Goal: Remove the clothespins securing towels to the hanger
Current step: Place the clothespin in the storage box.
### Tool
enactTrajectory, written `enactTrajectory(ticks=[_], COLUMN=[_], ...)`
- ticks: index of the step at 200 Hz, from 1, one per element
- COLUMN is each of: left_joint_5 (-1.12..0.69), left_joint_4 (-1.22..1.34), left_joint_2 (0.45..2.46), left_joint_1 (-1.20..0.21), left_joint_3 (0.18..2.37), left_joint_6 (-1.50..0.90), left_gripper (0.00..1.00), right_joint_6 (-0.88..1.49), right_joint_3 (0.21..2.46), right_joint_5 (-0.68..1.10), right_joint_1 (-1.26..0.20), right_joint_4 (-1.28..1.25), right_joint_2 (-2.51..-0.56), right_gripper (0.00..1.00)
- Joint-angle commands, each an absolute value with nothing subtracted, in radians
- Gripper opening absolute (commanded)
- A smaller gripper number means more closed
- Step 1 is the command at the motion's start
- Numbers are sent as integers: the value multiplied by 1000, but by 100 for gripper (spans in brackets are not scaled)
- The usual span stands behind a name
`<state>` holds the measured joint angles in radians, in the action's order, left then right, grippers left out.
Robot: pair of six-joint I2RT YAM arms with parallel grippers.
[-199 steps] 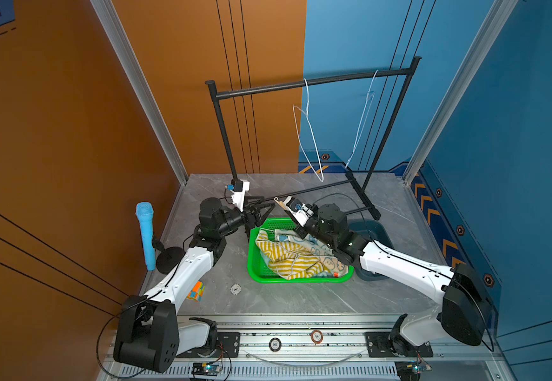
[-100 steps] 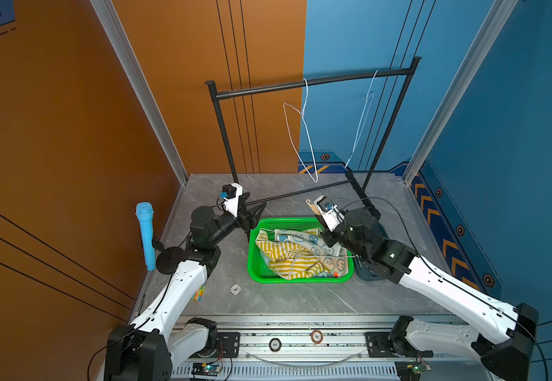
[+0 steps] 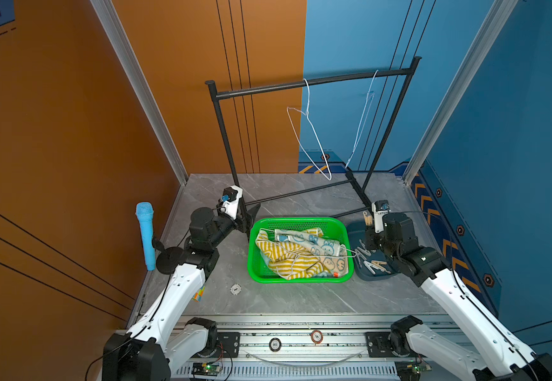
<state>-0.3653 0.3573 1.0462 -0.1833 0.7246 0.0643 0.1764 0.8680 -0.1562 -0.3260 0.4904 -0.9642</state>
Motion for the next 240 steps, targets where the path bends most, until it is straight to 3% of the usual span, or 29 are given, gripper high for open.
enactTrajectory(ticks=[1, 54, 125, 161, 182, 240], left_joint_5=[-344, -342, -344, -344, -347, -354], left_joint_4=[343, 343, 341, 341, 340, 340], left_joint_2=[1041, 1049, 1062, 1063, 1063, 1069], left_joint_1=[-179, -179, -178, -179, -178, -180], left_joint_3=[713, 712, 711, 712, 714, 715], left_joint_6=[91, 94, 95, 95, 94, 86], left_gripper=[77, 77, 78, 78, 78, 78], right_joint_6=[230, 247, 247, 242, 231, 131], right_joint_3=[829, 761, 739, 742, 751, 775], right_joint_5=[-86, -47, -86, -97, -98, -108], right_joint_1=[-249, -144, -117, -109, -109, -158], right_joint_4=[506, 433, 378, 379, 396, 393], right_joint_2=[-997, -1109, -1236, -1240, -1218, -1059], right_gripper=[0, 2, 24, 44, 50, 50])
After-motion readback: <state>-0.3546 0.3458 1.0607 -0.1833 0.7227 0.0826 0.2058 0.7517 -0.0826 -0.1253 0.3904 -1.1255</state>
